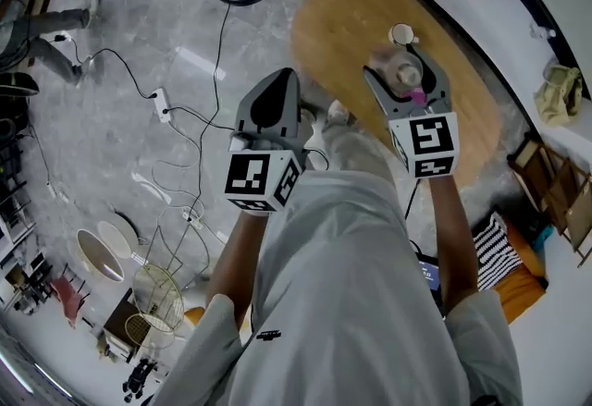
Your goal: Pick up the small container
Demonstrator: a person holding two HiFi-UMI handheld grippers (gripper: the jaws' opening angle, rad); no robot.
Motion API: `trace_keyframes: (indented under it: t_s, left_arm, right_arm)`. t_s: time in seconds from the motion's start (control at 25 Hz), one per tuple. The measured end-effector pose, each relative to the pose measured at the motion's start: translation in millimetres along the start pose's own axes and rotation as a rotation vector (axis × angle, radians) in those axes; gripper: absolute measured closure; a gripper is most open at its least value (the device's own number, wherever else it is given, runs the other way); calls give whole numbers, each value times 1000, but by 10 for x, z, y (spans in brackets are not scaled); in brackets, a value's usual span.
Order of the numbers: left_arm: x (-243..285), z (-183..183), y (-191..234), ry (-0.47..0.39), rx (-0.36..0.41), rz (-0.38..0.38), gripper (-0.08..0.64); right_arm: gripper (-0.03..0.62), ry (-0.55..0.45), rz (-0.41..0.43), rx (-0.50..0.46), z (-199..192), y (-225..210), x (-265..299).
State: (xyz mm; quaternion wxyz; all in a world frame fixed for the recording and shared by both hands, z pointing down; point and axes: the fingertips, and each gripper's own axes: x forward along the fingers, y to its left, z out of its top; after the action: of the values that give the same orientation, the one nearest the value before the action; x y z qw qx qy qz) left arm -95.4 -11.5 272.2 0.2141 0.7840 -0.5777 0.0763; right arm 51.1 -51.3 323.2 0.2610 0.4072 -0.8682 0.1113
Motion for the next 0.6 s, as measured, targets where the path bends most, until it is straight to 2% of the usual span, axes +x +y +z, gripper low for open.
trace_keyframes:
  t_s: [0.48,0.6]
  left_arm:
    - [-175,245,-273,-44,23,-32,543]
    - [-224,329,-303,-58,36,-44,543]
  right_arm:
    - [255,-76,-31,77,193,-19,-573]
    - [255,-81,-28,68,240,38,-688]
